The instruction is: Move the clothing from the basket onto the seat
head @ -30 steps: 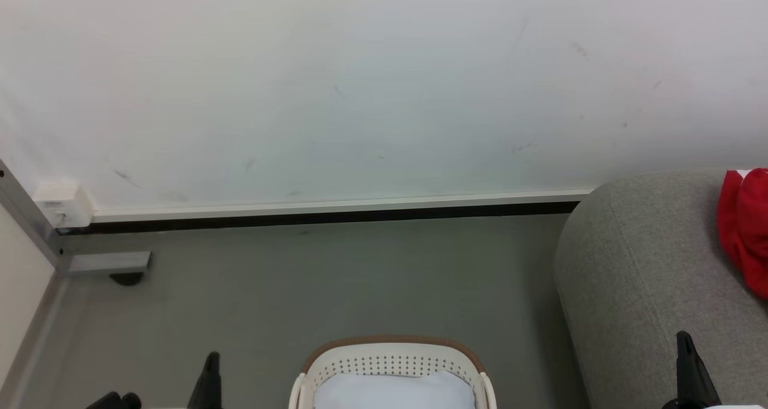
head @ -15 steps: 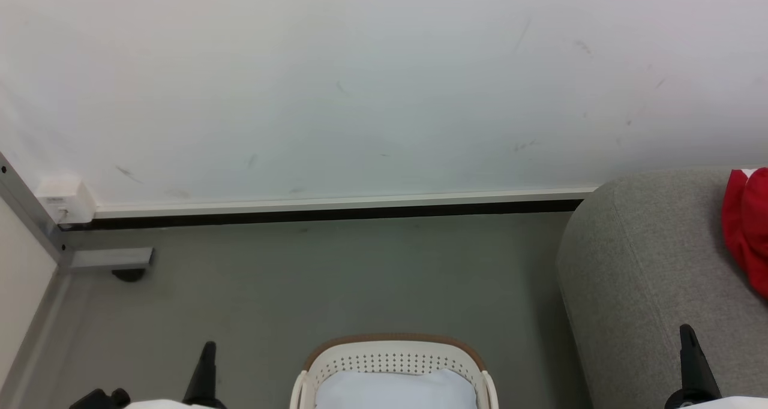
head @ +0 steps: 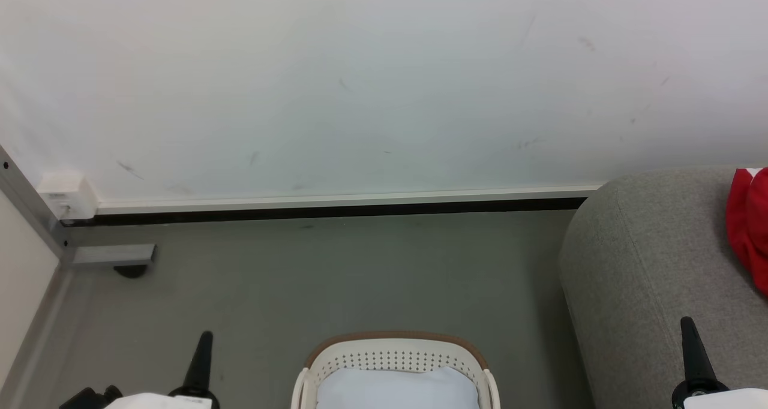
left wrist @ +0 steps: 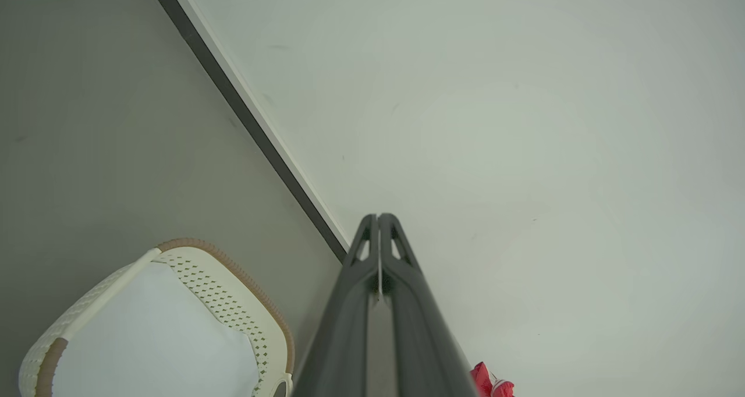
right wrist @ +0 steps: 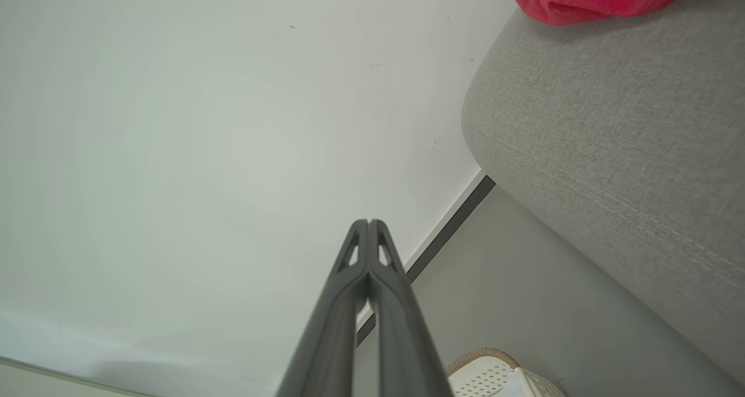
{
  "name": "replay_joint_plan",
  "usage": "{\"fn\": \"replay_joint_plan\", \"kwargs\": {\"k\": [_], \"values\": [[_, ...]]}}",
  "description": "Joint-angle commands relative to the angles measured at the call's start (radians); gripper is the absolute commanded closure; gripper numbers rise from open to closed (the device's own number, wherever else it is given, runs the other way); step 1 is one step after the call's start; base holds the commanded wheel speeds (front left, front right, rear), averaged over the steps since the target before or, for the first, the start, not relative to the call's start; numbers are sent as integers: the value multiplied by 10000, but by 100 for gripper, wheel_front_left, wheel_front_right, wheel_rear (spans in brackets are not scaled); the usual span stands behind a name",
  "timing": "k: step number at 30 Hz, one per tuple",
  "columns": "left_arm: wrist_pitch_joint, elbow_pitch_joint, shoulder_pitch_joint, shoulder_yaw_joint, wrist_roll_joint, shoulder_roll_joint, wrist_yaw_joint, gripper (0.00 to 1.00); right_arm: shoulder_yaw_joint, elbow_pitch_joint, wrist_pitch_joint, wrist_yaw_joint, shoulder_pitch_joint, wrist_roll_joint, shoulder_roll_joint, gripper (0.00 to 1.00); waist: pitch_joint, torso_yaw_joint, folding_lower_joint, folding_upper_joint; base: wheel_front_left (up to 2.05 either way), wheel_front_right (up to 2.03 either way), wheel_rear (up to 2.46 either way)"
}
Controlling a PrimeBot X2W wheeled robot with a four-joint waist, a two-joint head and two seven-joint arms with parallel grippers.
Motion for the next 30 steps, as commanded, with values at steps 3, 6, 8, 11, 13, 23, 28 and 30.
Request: {"fn": "replay_joint_plan", "kwargs": {"k": [3,6,8,11,13,23,28,30], "values": [[140,-60,-237,136,-469,-2,-134,100,-40,-120,140,-14,-232,507,-115,100,16,14,-1,0,0,0,0],[213,-52,-271,199,-760,-14,-186,100,-50,-130,210,-14,-265,804,-118,100,30,26,-1,0,0,0,0],[252,-46,-289,240,-899,-23,-235,100,-55,-136,260,-15,-278,1019,-120,100,39,34,-1,0,0,0,0],[325,-39,-327,298,-1173,-36,-278,100,-65,-143,334,-15,-291,1287,-123,100,53,45,-1,0,0,0,0],[383,-33,-346,334,-1357,-45,-326,100,-73,-148,383,-16,-297,1491,-123,100,63,53,-1,0,0,0,0],[599,-10,-453,519,-2101,-74,-499,100,-100,-181,597,-17,-368,2378,-128,100,109,92,-1,0,0,0,0],[712,2,-504,606,-2519,-90,-585,100,-116,-196,713,-17,-414,2829,-132,100,132,112,-1,0,0,0,0],[768,6,-521,636,-2651,-96,-611,100,-121,-199,762,-18,-430,2973,-132,100,142,120,-1,0,0,0,0]]}}
